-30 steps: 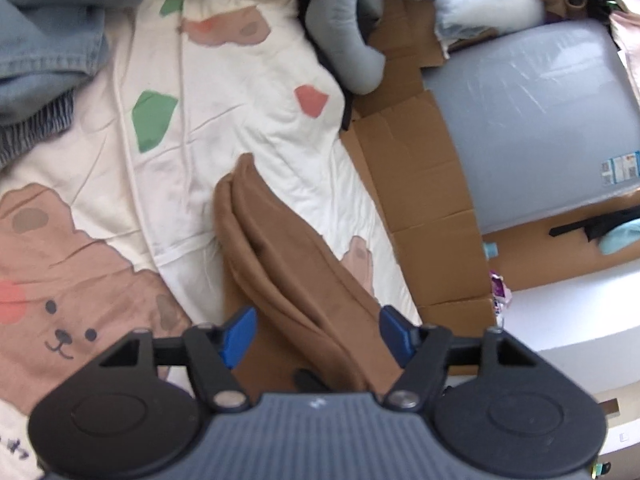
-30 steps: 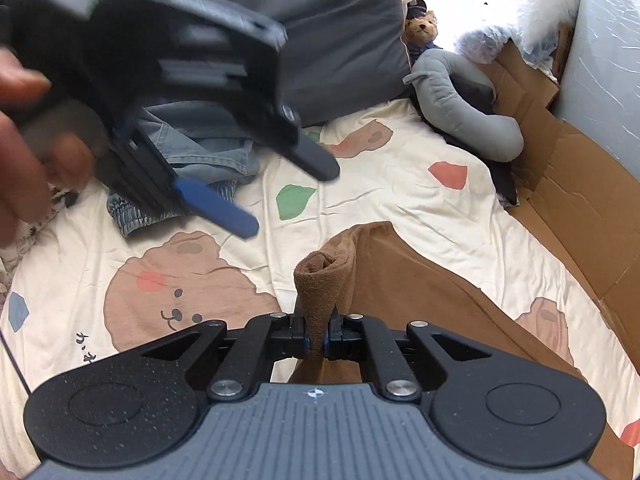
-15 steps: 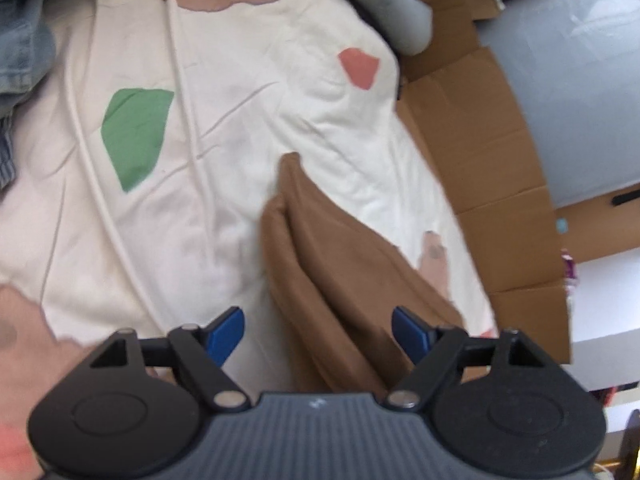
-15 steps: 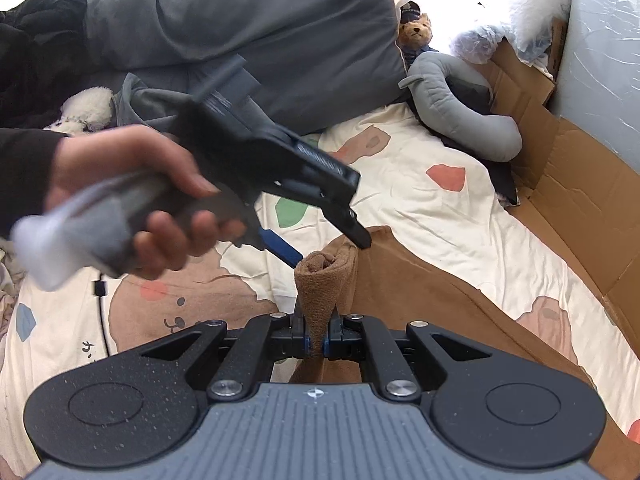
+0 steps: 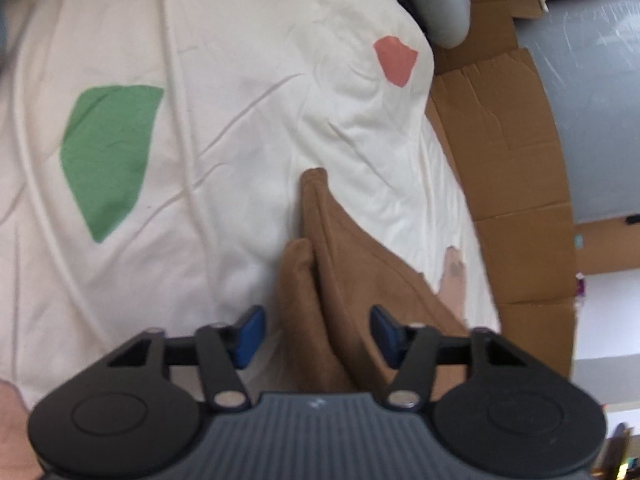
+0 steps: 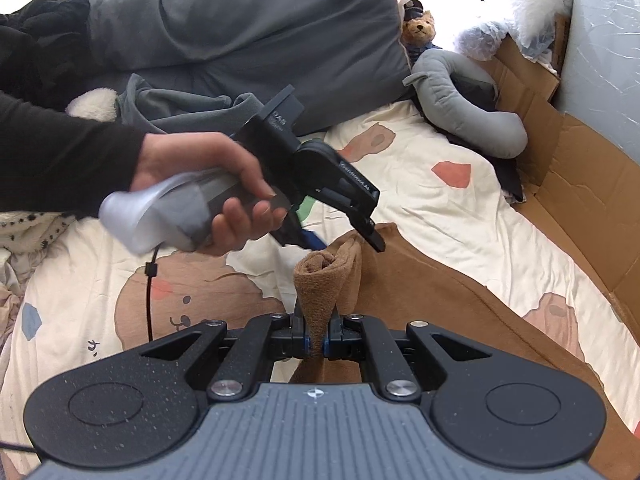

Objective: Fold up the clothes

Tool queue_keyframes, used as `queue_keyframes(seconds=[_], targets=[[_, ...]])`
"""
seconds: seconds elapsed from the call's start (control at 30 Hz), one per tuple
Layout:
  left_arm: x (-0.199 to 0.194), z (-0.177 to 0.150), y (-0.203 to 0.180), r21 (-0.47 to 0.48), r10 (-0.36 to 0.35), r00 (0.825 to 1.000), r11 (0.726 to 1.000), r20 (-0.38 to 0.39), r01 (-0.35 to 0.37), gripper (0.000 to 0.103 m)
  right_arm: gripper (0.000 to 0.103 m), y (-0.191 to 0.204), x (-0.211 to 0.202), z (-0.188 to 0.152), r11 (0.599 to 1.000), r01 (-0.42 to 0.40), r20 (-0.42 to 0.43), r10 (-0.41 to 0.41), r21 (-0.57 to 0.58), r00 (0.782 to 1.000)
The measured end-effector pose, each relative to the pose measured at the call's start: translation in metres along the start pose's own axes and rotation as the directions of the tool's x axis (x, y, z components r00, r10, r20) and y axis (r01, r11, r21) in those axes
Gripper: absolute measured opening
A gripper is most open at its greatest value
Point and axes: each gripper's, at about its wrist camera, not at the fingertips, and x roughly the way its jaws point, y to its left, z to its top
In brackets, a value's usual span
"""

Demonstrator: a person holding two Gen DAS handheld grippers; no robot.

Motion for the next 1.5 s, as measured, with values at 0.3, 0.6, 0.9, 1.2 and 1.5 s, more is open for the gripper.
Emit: queue_keyframes(seconds=[0.3,0.6,0.9,1.2,1.5], targets=[[0.005,0.003,-0.005,-0.005,0.024,0.999,1.0,-0.027,-0.024,0.016,0.005,-0.009,-0.004,-0.004,0.999,-0.016,-0.001,0.016,0.052,1.0],[-0.013,-0.002,-0.053,0.075,-0.007,1.0,0.997,0.015,0.006,0.011,0.005,-0.022,-0.022,-0.006,0.992,-0.046,0.036,0.042,0.114,0.998],[-0.011,-0.018,-0.115,0.165,-0.033,0.999,0.986,0.044,0.025,0.01,0.005,-0.071,-0.048,-0.021,0.947,-0.068,0.093,0.041,0.313,0.995],[0.009,-0.039,-0.172,0.214,-0.029,0.998,0.977,0.053,0.017,0.01,0.005,-0.1,-0.092,-0.055,0.892,-0.041,0.146,-0.029,0.451,0.989],[0.036,-0.076,-0.23,0.303,-0.017,1.0,0.953,0.012,0.013,0.009,0.005,-0.111,-0.134,-0.098,0.824,-0.025,0.164,-0.082,0.566,0.983]])
